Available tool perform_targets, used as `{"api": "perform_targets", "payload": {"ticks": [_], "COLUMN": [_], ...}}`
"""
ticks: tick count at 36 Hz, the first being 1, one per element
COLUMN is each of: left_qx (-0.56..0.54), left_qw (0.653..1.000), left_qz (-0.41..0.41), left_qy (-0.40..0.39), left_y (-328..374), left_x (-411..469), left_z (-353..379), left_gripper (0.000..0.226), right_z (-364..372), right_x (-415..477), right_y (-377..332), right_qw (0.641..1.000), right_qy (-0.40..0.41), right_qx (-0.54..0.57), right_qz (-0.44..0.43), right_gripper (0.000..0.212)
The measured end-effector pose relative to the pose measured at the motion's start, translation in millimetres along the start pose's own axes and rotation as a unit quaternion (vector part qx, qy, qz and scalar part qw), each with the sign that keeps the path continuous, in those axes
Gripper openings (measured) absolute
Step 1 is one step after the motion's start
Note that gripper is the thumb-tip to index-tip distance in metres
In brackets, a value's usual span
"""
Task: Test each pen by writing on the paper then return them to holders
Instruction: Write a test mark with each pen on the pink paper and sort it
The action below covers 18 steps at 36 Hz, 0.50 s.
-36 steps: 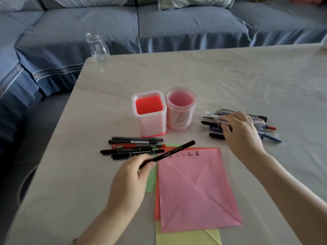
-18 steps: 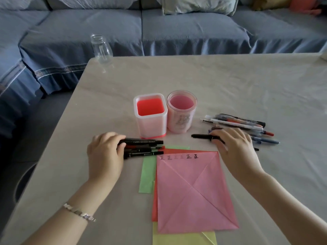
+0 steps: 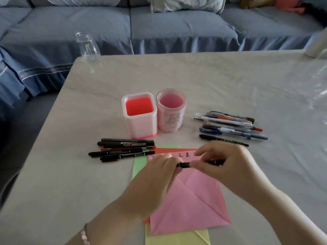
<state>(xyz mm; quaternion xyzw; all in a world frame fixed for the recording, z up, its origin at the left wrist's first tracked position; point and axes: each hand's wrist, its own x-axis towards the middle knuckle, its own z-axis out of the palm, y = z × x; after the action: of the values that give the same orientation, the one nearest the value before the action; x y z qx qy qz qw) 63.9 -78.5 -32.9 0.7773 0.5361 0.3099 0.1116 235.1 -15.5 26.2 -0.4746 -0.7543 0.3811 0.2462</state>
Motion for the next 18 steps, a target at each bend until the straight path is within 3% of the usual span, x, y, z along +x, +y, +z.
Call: {"api": "perform_targets", "payload": {"ticks": [2, 5, 8, 10, 13, 18], "left_qx": [-0.038, -0.081, -0.099, -0.121, -0.13, -0.169], "left_qw": [0.999, 0.994, 0.994, 0.992, 0.991, 0.984], "left_qz": [-0.031, -0.071, -0.04, -0.017, -0.017, -0.035], "left_qy": [0.002, 0.008, -0.012, -0.034, -0.038, -0.042], "left_y": [3, 7, 16, 23, 28, 25], "left_x": [3, 9, 15, 17, 16, 12], "left_z": [-3, -6, -7, -6, -4, -7], "left_gripper": [0.029, 0.035, 0.032, 0.028, 0.033, 0.033], "right_z": [-6, -4, 12, 25, 34, 32], "right_x": [3, 3, -1, -4, -7, -6], "right_y": [-1, -3, -7, -8, -10, -8], "right_qw": [0.983, 0.923, 0.936, 0.95, 0.942, 0.932], "right_qy": [0.017, 0.019, 0.003, 0.041, 0.09, 0.047], "right_qx": [0.169, 0.364, 0.33, 0.29, 0.312, 0.357], "right_qz": [0.064, 0.125, 0.127, 0.107, 0.09, 0.05], "right_gripper": [0.011, 0.018, 0.025, 0.033, 0.041, 0.045]}}
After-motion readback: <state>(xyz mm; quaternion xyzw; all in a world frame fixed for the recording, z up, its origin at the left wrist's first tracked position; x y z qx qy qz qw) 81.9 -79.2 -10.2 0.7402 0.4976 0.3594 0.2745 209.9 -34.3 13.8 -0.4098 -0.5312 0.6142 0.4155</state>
